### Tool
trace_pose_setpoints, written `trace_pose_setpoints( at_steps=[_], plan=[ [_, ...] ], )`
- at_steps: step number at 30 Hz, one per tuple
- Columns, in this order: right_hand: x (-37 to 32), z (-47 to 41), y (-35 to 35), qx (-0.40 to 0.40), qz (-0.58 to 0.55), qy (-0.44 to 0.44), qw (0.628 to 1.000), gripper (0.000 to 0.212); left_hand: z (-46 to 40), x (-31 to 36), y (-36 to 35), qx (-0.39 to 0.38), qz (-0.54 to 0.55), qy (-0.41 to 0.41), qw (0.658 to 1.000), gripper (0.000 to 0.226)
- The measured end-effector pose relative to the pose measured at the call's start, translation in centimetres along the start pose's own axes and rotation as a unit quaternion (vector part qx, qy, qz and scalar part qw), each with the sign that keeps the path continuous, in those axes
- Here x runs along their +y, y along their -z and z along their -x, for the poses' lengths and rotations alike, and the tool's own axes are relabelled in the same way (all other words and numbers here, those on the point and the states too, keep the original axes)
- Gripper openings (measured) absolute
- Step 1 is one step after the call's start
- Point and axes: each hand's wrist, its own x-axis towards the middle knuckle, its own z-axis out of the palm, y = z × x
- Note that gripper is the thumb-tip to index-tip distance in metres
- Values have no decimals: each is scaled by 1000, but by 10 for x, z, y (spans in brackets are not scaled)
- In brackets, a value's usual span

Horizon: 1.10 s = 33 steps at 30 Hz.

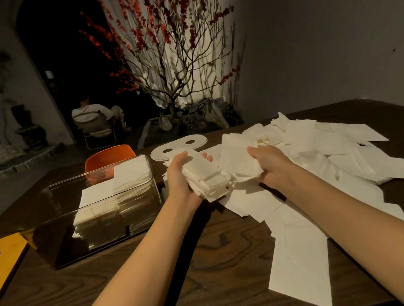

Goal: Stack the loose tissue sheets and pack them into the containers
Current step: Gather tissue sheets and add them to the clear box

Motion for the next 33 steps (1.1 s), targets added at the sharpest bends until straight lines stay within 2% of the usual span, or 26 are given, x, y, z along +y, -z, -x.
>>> trace_pose_setpoints(
  at_steps=[4, 8, 10, 16, 19, 23, 26, 28, 30, 33],
  plan=[
    [-6, -1, 8, -7, -31, 9, 999, 29, 4, 2, 2, -23, -61, 61, 996, 29],
    [-2, 6, 2, -107, -39, 17, 993, 28, 8, -5, -6, -45, -130, 79, 987, 32],
    [0, 11, -4, -125, -28, 29, 991, 29, 12, -9, -11, -66, -144, 85, 984, 33],
    [2, 12, -8, -140, 4, 51, 989, 28, 14, -14, -14, -97, -179, 82, 976, 11],
    [1, 13, -7, -153, -17, 53, 987, 24, 13, -15, -12, -105, -182, 83, 974, 12],
    [1, 12, -9, -151, -31, 33, 988, 32, 15, -17, -13, -109, -189, 89, 972, 12],
    [1, 9, -10, -152, 31, 51, 987, 29, 15, -19, -13, -108, -177, 89, 974, 12],
    [4, 6, -10, -127, 160, 90, 975, 25, 15, -19, -13, -94, -159, 98, 978, 12],
    [7, 5, -10, -95, 273, 137, 947, 24, 15, -18, -14, -86, -152, 105, 979, 10],
    [6, 4, -9, -69, 315, 147, 935, 33, 15, -17, -13, -88, -151, 114, 978, 7]
  ],
)
